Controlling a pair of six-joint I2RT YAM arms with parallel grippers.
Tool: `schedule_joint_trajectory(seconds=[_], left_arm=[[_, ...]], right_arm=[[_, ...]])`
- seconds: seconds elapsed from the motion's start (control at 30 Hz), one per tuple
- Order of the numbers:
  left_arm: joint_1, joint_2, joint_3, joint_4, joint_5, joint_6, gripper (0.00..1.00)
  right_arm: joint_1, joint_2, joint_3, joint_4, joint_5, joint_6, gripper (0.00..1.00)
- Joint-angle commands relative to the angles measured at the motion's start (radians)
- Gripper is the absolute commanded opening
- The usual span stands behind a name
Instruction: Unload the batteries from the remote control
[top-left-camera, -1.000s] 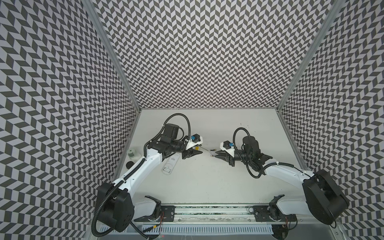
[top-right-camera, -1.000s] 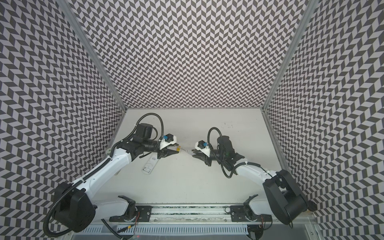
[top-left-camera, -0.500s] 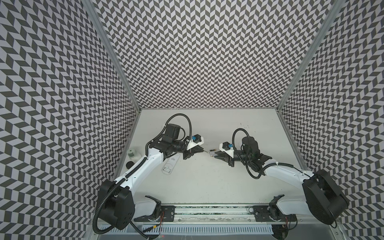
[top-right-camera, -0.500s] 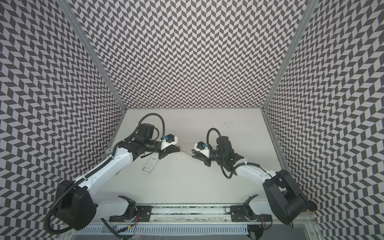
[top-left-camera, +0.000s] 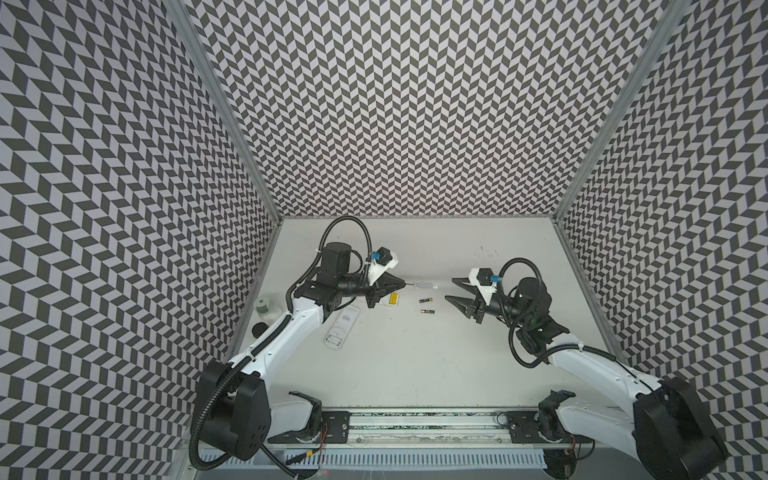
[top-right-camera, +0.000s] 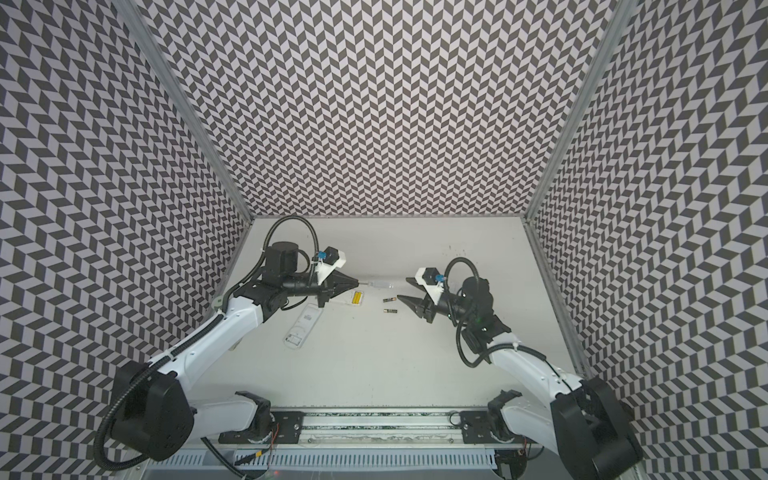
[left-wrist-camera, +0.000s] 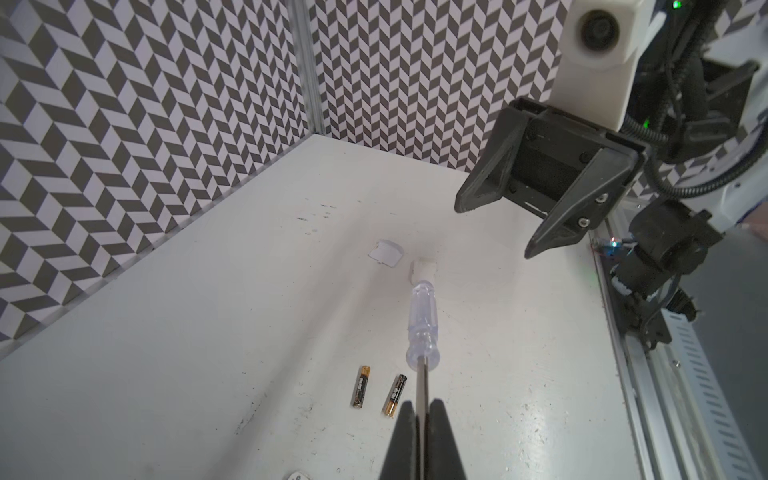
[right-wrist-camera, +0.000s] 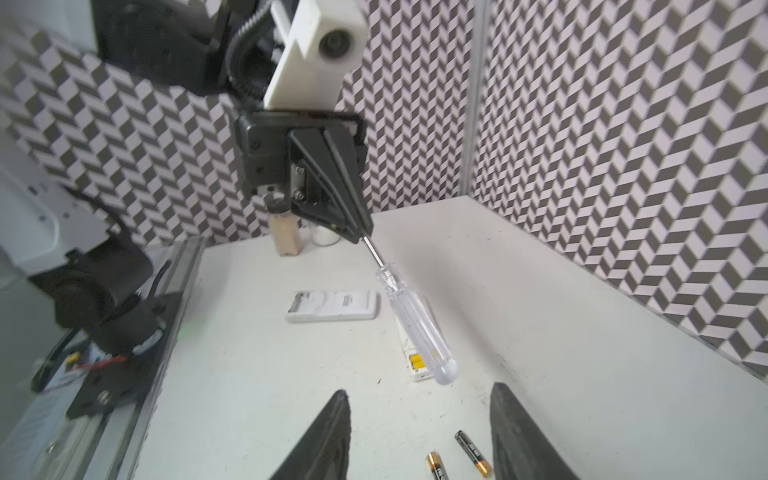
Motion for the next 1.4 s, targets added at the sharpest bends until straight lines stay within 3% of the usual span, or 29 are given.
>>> schedule_joint_trajectory(seconds=[0.0,0.07,0.2,0.3,0.43,0.63,0.77,0.87,0.97,1.13,1.37], left_arm=[[0.004,-0.016,-0.002,0.137,0.055,-0.221,0.00],[0.005,-0.011,0.012,0.139,0.060,-0.240,0.00],[0.010,0.010,0.037,0.150,0.085,-0.319,0.00],[0.039,0.035,0.062,0.196,0.156,-0.410,0.00],[0.075,0.043,0.054,0.333,0.267,-0.574,0.00],[0.111,0.035,0.022,0.440,0.331,-0.721,0.00],[0.124,0.036,-0.035,0.611,0.347,-0.861,0.00],[0.140,0.056,-0.048,0.661,0.381,-0.879,0.00],[0.140,0.076,-0.079,0.789,0.383,-0.964,0.00],[0.146,0.089,-0.093,0.778,0.374,-0.956,0.00],[0.139,0.107,-0.081,0.744,0.387,-0.934,0.00]], right_arm=[[-0.007,-0.029,-0.013,0.110,0.139,0.201,0.49],[-0.015,-0.041,0.017,0.065,0.159,0.262,0.53],[-0.025,-0.006,0.043,0.088,0.080,0.327,0.99],[-0.025,0.051,0.117,0.031,-0.003,0.319,0.99],[-0.028,0.099,0.107,0.169,-0.052,0.427,0.99],[-0.047,0.188,0.203,0.131,-0.190,0.503,0.99],[-0.040,0.275,0.239,0.255,-0.328,0.569,0.99],[-0.040,0.305,0.291,0.208,-0.383,0.546,1.00],[-0.039,0.360,0.310,0.312,-0.434,0.626,0.95],[-0.028,0.425,0.341,0.399,-0.465,0.689,0.88],[0.006,0.552,0.442,0.528,-0.521,0.804,0.70]])
